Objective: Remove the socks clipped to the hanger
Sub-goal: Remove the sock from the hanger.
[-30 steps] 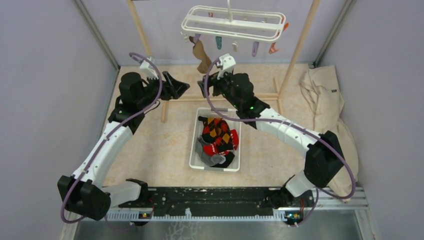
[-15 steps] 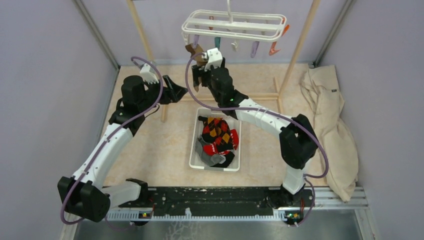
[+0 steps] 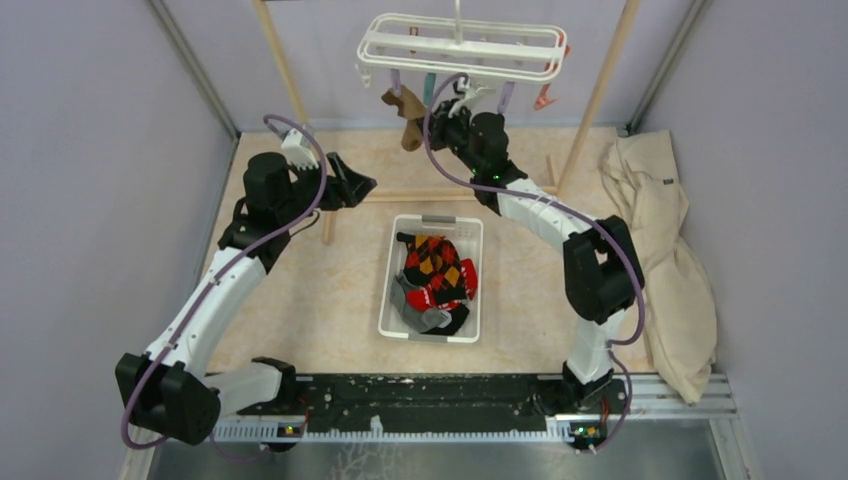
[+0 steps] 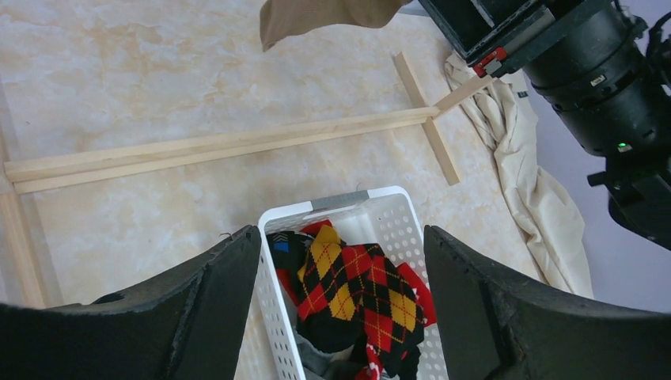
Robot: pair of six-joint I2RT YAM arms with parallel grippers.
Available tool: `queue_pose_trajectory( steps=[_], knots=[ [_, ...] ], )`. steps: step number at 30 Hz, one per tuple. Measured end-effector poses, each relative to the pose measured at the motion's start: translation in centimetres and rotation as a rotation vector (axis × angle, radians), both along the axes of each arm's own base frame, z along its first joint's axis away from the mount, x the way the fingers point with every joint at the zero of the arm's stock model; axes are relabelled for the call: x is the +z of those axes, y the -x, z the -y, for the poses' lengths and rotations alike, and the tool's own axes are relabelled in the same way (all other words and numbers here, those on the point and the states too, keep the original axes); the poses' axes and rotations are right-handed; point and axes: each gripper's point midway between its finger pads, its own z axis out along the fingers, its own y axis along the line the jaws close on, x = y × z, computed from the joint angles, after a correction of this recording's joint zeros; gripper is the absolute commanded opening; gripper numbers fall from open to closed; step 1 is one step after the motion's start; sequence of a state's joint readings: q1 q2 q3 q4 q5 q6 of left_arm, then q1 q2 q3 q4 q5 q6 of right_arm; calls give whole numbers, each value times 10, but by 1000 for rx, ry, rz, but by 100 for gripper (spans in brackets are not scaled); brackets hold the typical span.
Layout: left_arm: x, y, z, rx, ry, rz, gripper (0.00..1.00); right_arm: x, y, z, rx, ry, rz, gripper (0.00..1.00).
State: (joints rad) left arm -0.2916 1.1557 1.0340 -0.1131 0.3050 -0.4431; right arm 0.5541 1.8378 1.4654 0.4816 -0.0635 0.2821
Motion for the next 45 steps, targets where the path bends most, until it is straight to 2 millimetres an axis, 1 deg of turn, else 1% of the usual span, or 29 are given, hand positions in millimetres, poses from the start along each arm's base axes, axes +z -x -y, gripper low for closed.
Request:
queue_pose_trajectory(
  steps=[4, 8, 10, 13, 19, 23, 26, 27, 34, 37, 39, 42, 45],
  knots=[
    [0, 2, 3, -21, 3, 0, 82, -12, 6, 7, 139, -81, -58, 0],
    [3, 5, 6, -49, 4, 9, 85, -13, 15, 13, 258, -141, -100, 0],
    [10, 7, 10, -75, 11, 25, 87, -10, 22, 15, 320, -163, -115, 0],
    [26, 8, 18, -127, 31, 65, 88, -3, 34, 14, 413, -187, -128, 0],
    [63, 3, 33, -215, 66, 150, 89, 10, 66, 12, 596, -204, -165, 0],
    [88, 1, 39, -254, 82, 206, 89, 21, 80, 13, 686, -211, -176, 0],
    [103, 1, 42, -270, 90, 246, 89, 26, 85, 18, 723, -213, -180, 0],
    [105, 2, 42, -274, 92, 249, 89, 27, 87, 19, 729, -214, -185, 0],
    [105, 7, 42, -286, 104, 246, 89, 31, 96, 22, 765, -213, -199, 0],
    [104, 15, 41, -286, 115, 241, 89, 33, 98, 27, 758, -213, -201, 0],
    [108, 21, 40, -290, 131, 244, 89, 33, 100, 32, 742, -211, -207, 0],
    [117, 32, 40, -305, 160, 253, 88, 34, 100, 39, 713, -195, -203, 0],
    [129, 43, 42, -324, 194, 272, 88, 34, 98, 44, 666, -171, -204, 0]
  ],
)
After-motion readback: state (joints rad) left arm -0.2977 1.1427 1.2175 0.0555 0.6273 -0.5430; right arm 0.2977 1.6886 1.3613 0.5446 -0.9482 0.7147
